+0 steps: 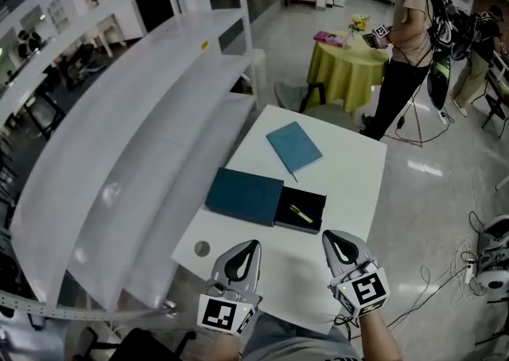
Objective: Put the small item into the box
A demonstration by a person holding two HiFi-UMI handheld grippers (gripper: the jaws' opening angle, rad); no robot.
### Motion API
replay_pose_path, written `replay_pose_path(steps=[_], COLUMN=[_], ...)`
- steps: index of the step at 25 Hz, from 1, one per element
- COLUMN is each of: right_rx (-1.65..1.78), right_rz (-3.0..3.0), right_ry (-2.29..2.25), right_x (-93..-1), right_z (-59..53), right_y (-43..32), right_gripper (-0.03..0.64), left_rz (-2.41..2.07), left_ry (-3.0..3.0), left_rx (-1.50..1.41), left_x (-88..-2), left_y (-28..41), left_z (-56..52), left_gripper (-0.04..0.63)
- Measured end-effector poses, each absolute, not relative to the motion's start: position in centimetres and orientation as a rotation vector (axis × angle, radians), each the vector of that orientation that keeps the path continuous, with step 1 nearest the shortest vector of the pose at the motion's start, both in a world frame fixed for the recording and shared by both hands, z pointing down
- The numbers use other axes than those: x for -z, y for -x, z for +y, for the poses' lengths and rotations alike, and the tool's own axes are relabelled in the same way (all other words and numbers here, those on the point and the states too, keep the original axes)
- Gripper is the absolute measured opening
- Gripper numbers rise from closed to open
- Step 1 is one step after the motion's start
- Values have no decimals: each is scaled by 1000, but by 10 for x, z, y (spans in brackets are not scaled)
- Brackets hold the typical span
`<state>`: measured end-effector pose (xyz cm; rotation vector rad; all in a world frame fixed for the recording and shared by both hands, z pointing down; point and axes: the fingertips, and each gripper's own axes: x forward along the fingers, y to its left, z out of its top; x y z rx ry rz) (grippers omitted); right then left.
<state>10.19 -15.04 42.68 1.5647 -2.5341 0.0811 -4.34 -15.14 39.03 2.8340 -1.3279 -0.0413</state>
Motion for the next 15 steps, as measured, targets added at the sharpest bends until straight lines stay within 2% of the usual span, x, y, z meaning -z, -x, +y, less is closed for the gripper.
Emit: replay_pose_path(steps=[15], right_rx=[40], right_rz=[-2568], right_ry=[-1666], right_x=[-392], right_z=[-123], right_y=[-119], right_gripper=[2], left_rz=[-1317], left_ry=[-2864], left_rx=[58], left_x=[-380], left_y=[29], left_z=[-133], left_gripper=[17])
